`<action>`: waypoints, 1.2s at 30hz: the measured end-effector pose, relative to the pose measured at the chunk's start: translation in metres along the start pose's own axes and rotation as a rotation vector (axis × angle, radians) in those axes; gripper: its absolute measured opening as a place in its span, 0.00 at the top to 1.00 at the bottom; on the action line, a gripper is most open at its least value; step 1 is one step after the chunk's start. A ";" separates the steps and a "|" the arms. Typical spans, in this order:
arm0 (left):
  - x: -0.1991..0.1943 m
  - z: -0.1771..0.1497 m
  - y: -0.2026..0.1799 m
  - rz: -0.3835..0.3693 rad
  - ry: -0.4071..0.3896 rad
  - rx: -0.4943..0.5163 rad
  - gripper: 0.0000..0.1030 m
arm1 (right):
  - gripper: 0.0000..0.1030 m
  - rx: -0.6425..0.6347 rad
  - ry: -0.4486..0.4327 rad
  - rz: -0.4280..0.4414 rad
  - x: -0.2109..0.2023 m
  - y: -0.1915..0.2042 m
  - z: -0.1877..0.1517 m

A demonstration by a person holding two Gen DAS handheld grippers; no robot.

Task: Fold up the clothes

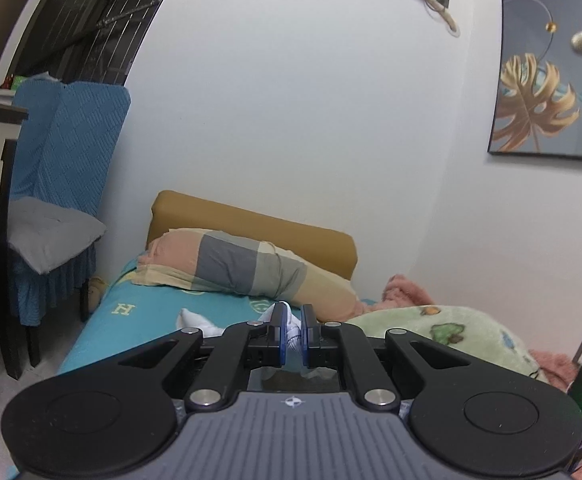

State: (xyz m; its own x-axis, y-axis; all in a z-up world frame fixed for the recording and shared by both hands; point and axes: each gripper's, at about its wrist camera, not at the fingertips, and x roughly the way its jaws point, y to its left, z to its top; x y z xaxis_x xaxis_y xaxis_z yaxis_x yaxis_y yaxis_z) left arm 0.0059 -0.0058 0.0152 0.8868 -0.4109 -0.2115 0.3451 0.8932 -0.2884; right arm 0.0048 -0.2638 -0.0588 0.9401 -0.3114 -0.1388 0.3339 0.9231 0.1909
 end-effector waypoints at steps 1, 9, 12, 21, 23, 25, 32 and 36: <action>-0.001 0.000 0.000 0.006 0.003 0.003 0.93 | 0.13 -0.009 -0.014 0.008 -0.002 -0.002 0.004; 0.017 -0.009 0.020 0.163 0.082 -0.005 0.93 | 0.14 0.169 0.607 0.047 0.057 -0.023 -0.061; 0.027 -0.010 0.040 0.219 0.128 -0.053 0.93 | 0.14 0.251 0.780 -0.008 0.073 -0.036 -0.095; 0.064 -0.024 0.088 0.273 0.322 -0.161 0.90 | 0.13 0.094 0.287 0.118 0.040 -0.017 -0.015; 0.068 -0.033 0.091 0.276 0.371 -0.153 0.87 | 0.13 0.060 0.257 0.170 0.040 -0.013 -0.006; 0.070 -0.038 0.089 0.276 0.395 -0.124 0.82 | 0.13 0.028 0.233 0.222 0.040 -0.008 0.001; 0.053 -0.046 0.058 0.315 0.461 0.020 0.28 | 0.13 -0.032 0.225 0.313 0.029 0.009 0.005; 0.040 -0.051 0.027 0.256 0.443 0.152 0.09 | 0.14 -0.010 0.242 0.339 0.030 0.011 0.006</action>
State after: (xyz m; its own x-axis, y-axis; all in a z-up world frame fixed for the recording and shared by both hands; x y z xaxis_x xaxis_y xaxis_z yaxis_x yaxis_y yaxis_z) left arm 0.0351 -0.0077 -0.0487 0.7448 -0.1849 -0.6412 0.2047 0.9778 -0.0441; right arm 0.0371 -0.2639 -0.0552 0.9531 0.0710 -0.2943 0.0068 0.9669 0.2552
